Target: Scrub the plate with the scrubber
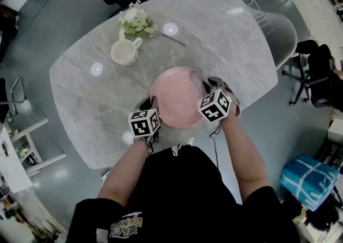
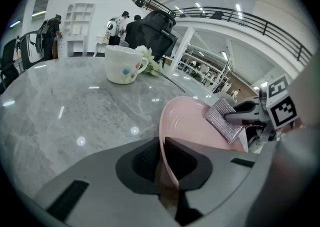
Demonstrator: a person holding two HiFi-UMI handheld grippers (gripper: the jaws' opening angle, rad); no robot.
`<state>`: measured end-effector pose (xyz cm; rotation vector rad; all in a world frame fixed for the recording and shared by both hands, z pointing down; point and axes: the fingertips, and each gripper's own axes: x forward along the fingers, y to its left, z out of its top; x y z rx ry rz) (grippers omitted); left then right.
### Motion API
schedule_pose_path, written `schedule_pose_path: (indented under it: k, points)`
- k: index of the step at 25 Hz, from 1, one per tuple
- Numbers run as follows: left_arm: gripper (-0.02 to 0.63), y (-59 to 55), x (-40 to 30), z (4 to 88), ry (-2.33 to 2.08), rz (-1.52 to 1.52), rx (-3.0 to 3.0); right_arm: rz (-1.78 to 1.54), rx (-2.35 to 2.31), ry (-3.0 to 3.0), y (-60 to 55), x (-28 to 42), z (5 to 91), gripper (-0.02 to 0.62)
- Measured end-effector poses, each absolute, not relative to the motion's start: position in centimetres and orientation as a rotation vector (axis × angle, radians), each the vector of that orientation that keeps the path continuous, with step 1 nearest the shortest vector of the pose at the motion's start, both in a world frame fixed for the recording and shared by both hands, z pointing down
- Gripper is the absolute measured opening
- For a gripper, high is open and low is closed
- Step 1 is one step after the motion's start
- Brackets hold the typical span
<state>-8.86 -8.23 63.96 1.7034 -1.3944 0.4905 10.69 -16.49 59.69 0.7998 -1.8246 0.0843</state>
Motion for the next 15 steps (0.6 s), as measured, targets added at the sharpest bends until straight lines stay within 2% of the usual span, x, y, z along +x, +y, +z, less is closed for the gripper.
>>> schedule_pose_path:
  k: [15]
  points:
    - [0.043, -8.4, -8.6, 63.9, -1.427, 0.482, 1.673, 0.242, 0.871, -1.916, -10.1, 11.8, 59.2, 0.075]
